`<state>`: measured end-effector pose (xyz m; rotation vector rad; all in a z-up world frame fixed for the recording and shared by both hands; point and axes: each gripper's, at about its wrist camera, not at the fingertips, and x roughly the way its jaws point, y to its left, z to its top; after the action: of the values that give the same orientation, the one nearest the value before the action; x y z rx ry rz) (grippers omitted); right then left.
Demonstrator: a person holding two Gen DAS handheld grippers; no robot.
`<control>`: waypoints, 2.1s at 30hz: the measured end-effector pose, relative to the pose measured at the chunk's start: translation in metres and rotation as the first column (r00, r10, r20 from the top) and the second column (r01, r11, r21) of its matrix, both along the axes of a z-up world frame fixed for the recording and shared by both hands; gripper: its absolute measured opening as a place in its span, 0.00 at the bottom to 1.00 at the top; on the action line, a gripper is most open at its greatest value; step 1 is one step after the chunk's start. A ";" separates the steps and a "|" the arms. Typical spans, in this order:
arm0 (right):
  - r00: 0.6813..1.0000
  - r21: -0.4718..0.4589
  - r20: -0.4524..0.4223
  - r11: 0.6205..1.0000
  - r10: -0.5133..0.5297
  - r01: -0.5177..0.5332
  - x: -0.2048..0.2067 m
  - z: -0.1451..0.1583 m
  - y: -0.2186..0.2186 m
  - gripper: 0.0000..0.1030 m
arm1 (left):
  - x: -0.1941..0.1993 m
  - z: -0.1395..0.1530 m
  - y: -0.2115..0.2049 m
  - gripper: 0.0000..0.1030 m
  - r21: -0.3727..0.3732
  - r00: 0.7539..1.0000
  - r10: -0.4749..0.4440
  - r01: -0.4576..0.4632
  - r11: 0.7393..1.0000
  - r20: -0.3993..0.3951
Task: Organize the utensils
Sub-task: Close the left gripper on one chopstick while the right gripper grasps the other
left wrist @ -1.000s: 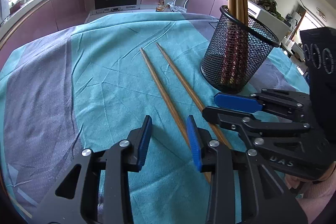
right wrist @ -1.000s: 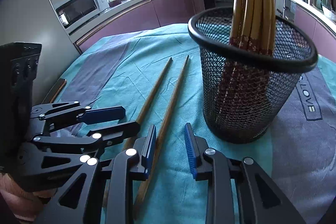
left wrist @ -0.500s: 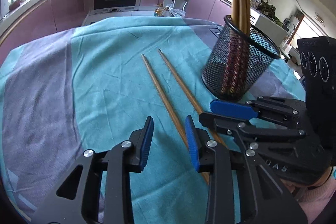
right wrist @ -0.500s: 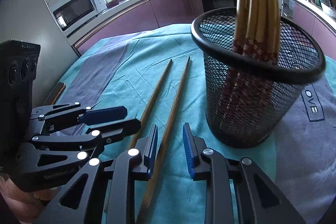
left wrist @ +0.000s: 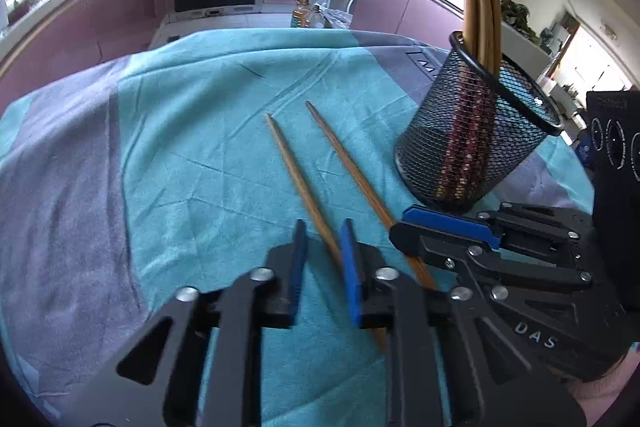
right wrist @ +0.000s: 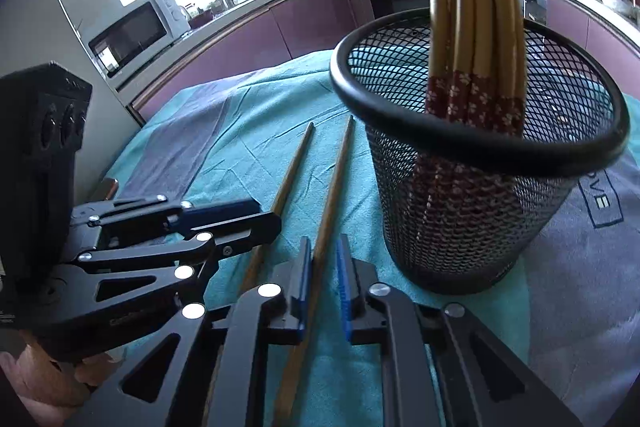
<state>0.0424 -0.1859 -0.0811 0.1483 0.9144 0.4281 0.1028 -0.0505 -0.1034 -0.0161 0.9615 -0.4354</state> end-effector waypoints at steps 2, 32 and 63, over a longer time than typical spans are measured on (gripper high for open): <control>1.000 0.011 -0.003 1.000 -0.005 0.005 -0.001 0.001 -0.003 0.05 | -0.001 0.000 -0.002 0.10 0.002 1.000 0.004 -0.004 1.000 0.001; 0.996 -0.020 -0.004 0.996 0.086 -0.086 -0.017 0.000 -0.001 0.06 | -0.024 -0.001 -0.005 0.08 0.019 0.999 0.031 -0.031 0.999 -0.006; 0.990 -0.043 0.056 0.991 0.129 -0.126 -0.018 0.014 0.003 0.06 | -0.028 0.004 -0.010 0.08 0.055 1.000 0.021 -0.022 0.998 0.024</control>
<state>0.0244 -0.1832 -0.0666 0.0406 0.8766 0.5301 0.0745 -0.0601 -0.0991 0.0287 0.9496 -0.3887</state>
